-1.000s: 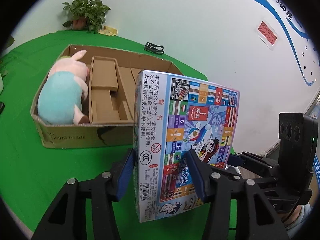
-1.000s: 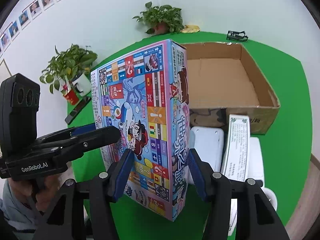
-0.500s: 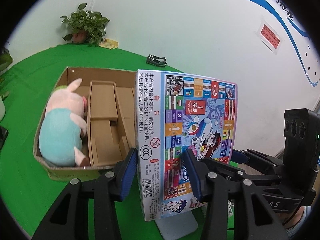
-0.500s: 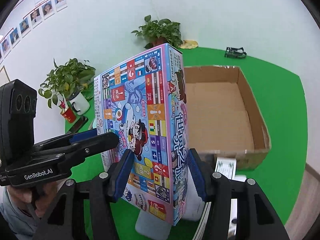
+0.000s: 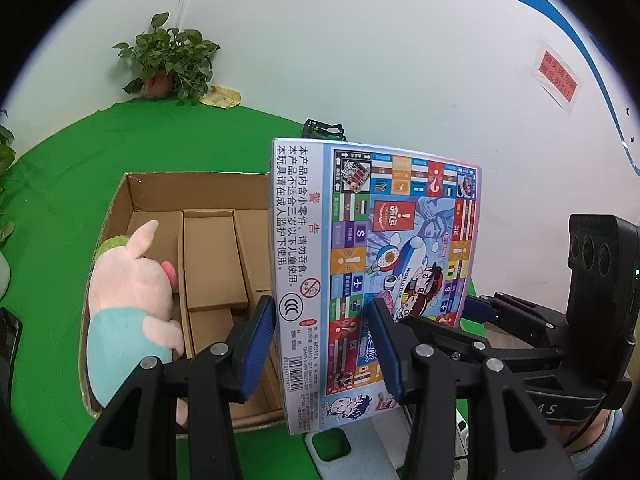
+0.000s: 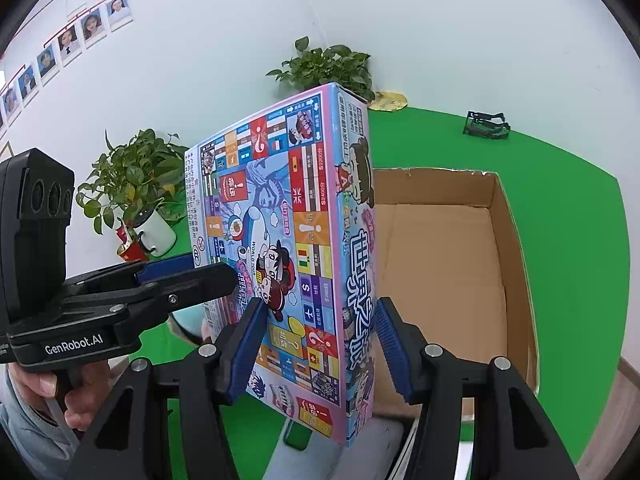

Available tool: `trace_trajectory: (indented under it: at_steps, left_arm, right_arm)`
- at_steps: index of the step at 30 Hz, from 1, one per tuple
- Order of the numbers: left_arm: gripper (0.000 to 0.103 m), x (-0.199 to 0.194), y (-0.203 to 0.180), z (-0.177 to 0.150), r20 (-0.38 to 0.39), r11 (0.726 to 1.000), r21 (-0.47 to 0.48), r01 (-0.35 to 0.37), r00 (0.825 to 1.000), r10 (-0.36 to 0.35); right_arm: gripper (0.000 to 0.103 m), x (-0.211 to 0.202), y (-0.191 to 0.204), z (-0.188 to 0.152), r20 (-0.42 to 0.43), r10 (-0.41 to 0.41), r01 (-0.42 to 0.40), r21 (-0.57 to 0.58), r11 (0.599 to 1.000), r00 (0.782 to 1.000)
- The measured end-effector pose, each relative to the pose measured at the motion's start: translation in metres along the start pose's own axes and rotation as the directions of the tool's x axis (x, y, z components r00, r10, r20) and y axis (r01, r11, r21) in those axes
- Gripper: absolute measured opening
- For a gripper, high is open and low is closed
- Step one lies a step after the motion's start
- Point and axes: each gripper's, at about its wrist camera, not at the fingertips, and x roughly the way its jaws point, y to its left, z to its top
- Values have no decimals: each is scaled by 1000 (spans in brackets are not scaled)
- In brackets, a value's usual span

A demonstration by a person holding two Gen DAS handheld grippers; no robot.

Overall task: Organize objects
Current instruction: 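Carry the board-game box over the large box and lower it inside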

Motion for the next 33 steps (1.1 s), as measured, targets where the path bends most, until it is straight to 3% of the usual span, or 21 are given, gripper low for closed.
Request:
trace_trajectory:
  at_steps: [6, 14, 24, 33]
  left_arm:
    - [46, 28, 6, 12, -55, 999, -36, -39, 998, 37]
    - [46, 57, 1, 21, -118, 997, -40, -72, 991, 67]
    - [46, 63, -22, 25, -148, 993, -32, -114, 983, 108]
    - [46, 76, -32, 29, -185, 993, -39, -112, 977, 103]
  right_arm:
    - [53, 33, -16, 20, -64, 9, -10, -15, 1000, 998]
    - [54, 69, -63, 24, -120, 96, -86, 92, 992, 988]
    - [54, 67, -85, 15, -130, 124, -109, 119, 987, 984]
    - [54, 57, -98, 9, -133, 116, -99, 126, 987, 984]
